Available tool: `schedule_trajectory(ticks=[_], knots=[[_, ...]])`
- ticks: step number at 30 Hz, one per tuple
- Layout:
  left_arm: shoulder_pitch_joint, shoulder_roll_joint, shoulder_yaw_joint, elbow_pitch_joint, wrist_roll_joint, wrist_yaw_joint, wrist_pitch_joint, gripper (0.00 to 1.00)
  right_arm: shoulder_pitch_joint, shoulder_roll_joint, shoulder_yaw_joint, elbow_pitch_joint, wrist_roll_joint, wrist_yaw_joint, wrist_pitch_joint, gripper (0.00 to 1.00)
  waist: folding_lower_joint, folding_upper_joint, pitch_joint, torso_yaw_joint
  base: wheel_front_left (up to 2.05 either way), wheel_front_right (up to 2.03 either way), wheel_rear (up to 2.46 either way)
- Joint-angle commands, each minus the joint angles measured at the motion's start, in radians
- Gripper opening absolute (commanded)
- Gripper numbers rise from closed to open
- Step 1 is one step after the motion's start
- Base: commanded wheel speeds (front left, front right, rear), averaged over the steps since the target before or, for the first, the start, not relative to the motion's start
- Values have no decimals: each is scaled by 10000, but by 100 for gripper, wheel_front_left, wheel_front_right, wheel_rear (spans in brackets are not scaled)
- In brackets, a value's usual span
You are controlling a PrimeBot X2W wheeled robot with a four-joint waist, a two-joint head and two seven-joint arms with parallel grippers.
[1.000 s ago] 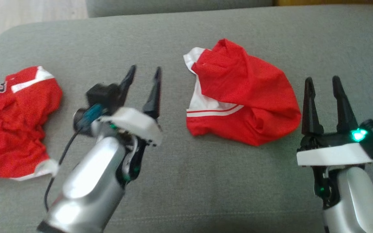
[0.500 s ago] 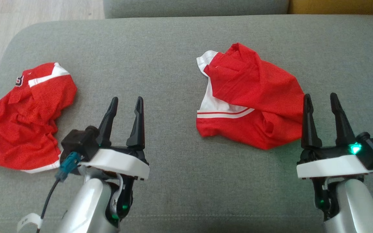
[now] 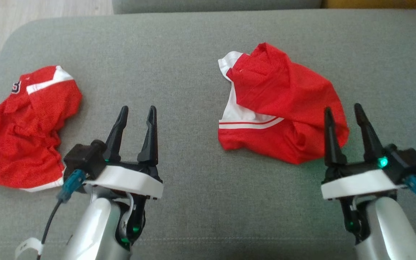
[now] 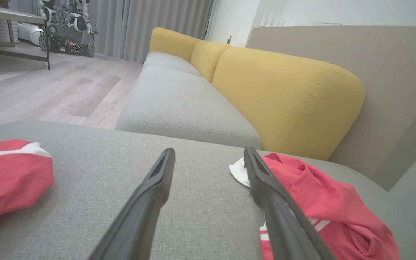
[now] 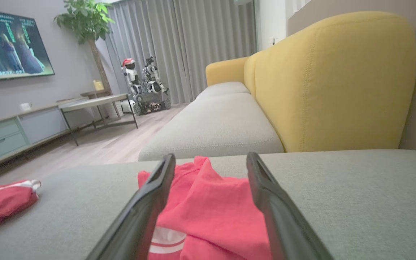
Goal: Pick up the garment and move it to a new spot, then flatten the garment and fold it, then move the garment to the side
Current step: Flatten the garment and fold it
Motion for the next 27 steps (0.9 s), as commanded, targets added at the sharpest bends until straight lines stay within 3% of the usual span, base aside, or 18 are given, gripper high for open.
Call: schedule_trajectory(ticks=[1, 10, 18, 27], knots=[[-239, 28, 313, -324, 17, -73, -122, 100, -588, 22, 297, -246, -80, 77, 59, 100, 0, 0, 93, 35, 0, 0, 0], [-599, 22, -193, -274, -385, 77, -122, 100, -1881, -487, 1610, 578, -672, 77, 931, 100, 0, 0, 827, 504, 0, 0, 0], [-877, 21, -572, -277, -663, 199, -122, 100, -3311, -1204, 3014, 2390, -1044, 77, 1655, 100, 0, 0, 1232, 1222, 0, 0, 0], [-921, 21, -673, -333, -780, 308, -122, 100, -4104, -1396, 2894, 4142, -1207, 77, 1688, 100, 0, 0, 1458, 1791, 0, 0, 0]])
